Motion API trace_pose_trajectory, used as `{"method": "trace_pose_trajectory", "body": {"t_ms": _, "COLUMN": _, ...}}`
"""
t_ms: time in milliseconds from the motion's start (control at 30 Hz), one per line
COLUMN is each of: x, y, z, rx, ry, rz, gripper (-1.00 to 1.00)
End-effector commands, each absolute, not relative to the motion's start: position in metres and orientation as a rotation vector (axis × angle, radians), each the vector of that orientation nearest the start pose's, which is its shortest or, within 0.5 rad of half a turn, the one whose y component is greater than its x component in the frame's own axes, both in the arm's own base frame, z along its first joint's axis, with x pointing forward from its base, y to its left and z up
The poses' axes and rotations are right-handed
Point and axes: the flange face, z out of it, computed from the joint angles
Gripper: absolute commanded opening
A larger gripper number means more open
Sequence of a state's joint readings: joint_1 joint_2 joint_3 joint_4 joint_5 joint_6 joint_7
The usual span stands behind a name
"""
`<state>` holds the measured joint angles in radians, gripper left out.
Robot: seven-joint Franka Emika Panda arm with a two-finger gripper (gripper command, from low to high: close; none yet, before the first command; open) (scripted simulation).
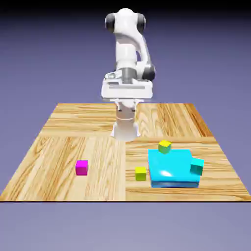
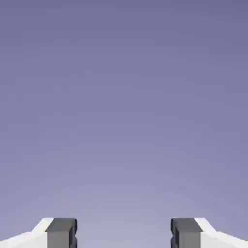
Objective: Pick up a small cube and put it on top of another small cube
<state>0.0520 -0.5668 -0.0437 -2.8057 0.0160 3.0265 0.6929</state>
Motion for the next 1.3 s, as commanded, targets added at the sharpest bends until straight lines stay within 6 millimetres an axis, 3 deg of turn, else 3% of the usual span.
{"method": "trace_pose_trajectory", "body": {"t_ms": 0, "x": 0.392, "y": -0.001, "z": 0.456, "rx": -2.505, "ry": 0.887, "rz": -1.003, "gripper": 0.0}}
{"method": "trace_pose_trajectory", "body": {"t_ms": 233, "x": 0.4, "y": -0.015, "z": 0.441, "rx": -2.559, "ry": 0.679, "rz": -0.872, "gripper": 0.0}}
{"method": "trace_pose_trajectory", "body": {"t_ms": 500, "x": 0.412, "y": -0.026, "z": 0.407, "rx": -2.59, "ry": 0.422, "rz": -0.716, "gripper": 0.0}}
{"method": "trace_pose_trajectory", "body": {"t_ms": 900, "x": 0.424, "y": -0.029, "z": 0.335, "rx": -2.559, "ry": 0.022, "rz": -0.508, "gripper": 0.0}}
{"method": "trace_pose_trajectory", "body": {"t_ms": 1267, "x": 0.423, "y": -0.025, "z": 0.262, "rx": -2.462, "ry": -0.323, "rz": -0.38, "gripper": 0.0}}
